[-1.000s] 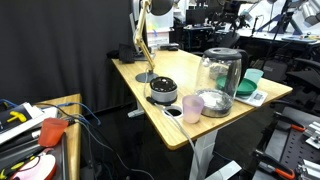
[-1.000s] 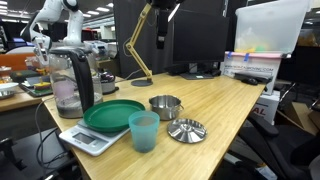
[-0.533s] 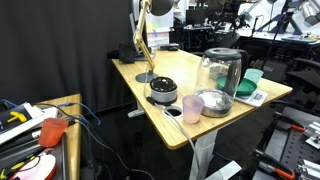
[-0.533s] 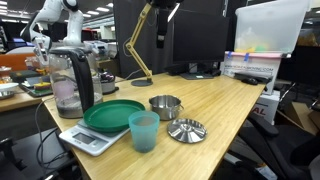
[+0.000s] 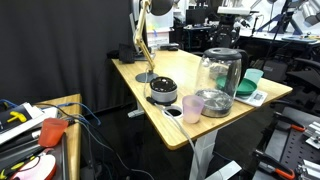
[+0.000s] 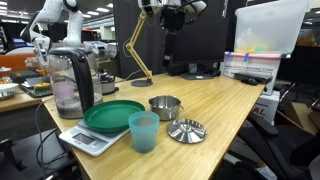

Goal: Move the silver pot to the left

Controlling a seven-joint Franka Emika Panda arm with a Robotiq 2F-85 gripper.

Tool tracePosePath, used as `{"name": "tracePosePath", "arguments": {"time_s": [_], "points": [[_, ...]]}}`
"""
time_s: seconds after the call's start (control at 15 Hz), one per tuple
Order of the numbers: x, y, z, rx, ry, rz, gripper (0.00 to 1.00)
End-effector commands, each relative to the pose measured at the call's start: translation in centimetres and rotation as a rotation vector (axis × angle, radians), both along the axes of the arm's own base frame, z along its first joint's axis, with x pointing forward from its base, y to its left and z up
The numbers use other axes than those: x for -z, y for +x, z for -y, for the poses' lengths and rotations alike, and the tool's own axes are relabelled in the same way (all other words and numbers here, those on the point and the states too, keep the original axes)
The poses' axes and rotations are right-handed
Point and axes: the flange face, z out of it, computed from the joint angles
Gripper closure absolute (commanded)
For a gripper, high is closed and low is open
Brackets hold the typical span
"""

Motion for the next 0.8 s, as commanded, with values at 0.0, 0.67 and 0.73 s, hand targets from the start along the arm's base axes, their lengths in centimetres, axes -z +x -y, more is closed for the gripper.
{"name": "tracePosePath", "arguments": {"time_s": [0.0, 0.67, 0.73], "points": [[3.1, 2.1, 0.3, 0.001, 0.060, -0.048, 0.00], [10.9, 5.9, 2.3, 0.085, 0.142, -0.061, 0.00], [11.7, 6.4, 2.7, 0.100, 0.138, -0.061, 0.00]]}}
